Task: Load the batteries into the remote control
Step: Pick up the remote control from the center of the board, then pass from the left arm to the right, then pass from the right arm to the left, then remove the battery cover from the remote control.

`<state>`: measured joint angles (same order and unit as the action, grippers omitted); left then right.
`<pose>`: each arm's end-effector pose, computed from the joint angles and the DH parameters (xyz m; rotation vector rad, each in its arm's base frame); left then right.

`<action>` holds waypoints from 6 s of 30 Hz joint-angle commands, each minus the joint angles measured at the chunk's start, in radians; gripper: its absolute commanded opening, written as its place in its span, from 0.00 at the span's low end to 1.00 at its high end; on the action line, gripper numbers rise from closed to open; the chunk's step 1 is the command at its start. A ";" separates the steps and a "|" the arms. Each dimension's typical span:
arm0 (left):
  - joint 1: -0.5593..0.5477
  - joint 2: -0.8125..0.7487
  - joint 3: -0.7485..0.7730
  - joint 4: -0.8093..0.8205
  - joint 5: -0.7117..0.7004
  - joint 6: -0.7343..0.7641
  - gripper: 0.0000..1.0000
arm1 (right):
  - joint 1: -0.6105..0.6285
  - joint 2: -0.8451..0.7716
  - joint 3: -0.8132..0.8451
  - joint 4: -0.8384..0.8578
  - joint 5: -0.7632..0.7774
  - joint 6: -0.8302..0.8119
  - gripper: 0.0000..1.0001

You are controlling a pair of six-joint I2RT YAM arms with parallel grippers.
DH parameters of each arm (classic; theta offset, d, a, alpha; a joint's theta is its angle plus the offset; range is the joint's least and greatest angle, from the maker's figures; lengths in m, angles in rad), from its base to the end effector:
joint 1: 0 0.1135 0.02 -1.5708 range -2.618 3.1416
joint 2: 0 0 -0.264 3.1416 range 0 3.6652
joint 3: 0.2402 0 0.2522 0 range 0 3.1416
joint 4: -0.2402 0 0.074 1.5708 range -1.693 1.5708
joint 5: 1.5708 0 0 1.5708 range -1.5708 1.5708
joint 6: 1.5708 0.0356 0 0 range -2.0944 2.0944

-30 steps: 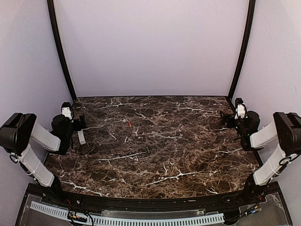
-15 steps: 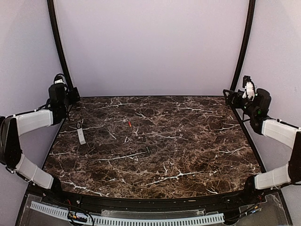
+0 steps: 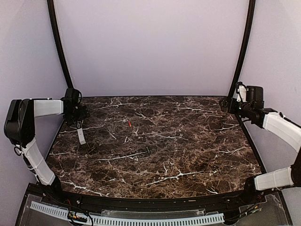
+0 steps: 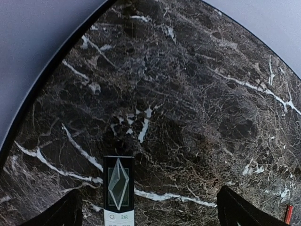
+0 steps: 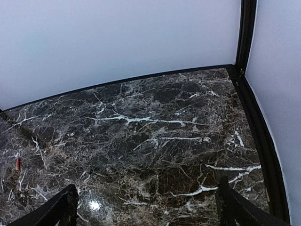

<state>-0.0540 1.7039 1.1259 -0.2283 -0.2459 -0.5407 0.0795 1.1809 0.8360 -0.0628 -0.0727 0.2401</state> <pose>0.3680 -0.0112 0.2133 -0.6776 2.2462 0.0008 0.2699 0.0241 0.2879 0.1121 1.9849 0.2792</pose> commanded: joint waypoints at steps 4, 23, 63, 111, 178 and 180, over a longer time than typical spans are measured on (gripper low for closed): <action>0.007 0.095 -0.026 -0.069 0.055 -0.168 0.95 | 0.011 -0.031 -0.008 -0.102 0.010 -0.003 0.99; 0.021 0.155 -0.038 -0.085 0.055 -0.177 0.35 | 0.014 -0.118 -0.026 -0.124 0.000 0.004 0.99; -0.585 -0.625 -0.293 1.078 0.875 0.022 0.00 | 0.908 0.512 0.764 0.188 -0.538 -0.061 0.89; -0.700 -0.604 -0.194 0.780 1.000 0.269 0.68 | 0.984 0.689 1.505 -1.092 -0.321 -0.645 0.00; -0.706 -0.547 -0.177 1.115 0.823 -0.278 0.00 | 1.049 0.279 0.418 0.570 -0.142 -0.953 0.00; -0.706 -0.553 -0.179 1.108 0.818 -0.270 0.00 | 1.051 0.270 0.409 0.553 -0.135 -0.947 0.01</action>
<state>-0.7567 1.1725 0.9298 0.8505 0.5236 -0.8494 1.1137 1.4807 1.2472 0.5747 -0.1986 -0.7631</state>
